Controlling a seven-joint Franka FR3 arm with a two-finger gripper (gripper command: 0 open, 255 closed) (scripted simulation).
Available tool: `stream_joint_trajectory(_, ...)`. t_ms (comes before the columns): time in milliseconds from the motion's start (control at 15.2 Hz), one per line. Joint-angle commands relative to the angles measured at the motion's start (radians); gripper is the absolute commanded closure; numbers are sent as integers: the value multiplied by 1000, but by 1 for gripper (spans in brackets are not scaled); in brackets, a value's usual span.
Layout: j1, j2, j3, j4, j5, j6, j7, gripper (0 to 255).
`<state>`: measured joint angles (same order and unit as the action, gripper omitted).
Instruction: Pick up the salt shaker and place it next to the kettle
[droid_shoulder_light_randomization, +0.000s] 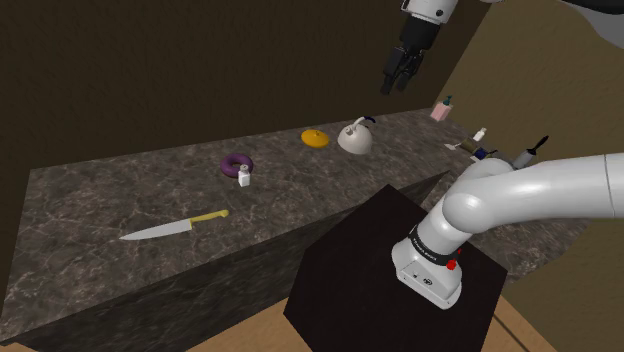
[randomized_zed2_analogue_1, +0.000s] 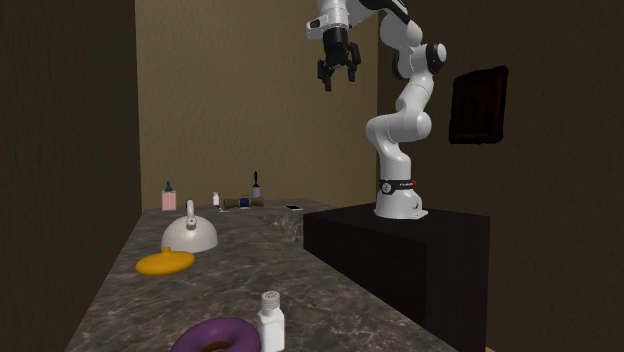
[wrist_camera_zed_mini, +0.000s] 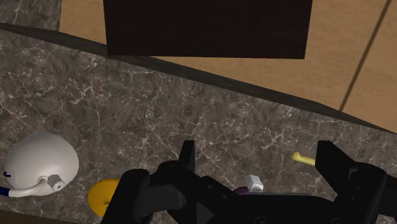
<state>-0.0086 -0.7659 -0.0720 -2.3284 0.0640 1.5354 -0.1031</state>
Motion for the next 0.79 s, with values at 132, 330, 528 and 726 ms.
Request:
stream_joint_trajectory(132, 4, 22, 30, -38, 12, 68, 35, 0)
stream_joint_trajectory(330, 12, 68, 75, -85, 29, 171, 86, 0)
stream_joint_trajectory(528, 19, 130, 119, -118, 42, 275, 138, 0)
stream_joint_trajectory(726, 24, 206, 162, -137, 50, 379, 191, 0)
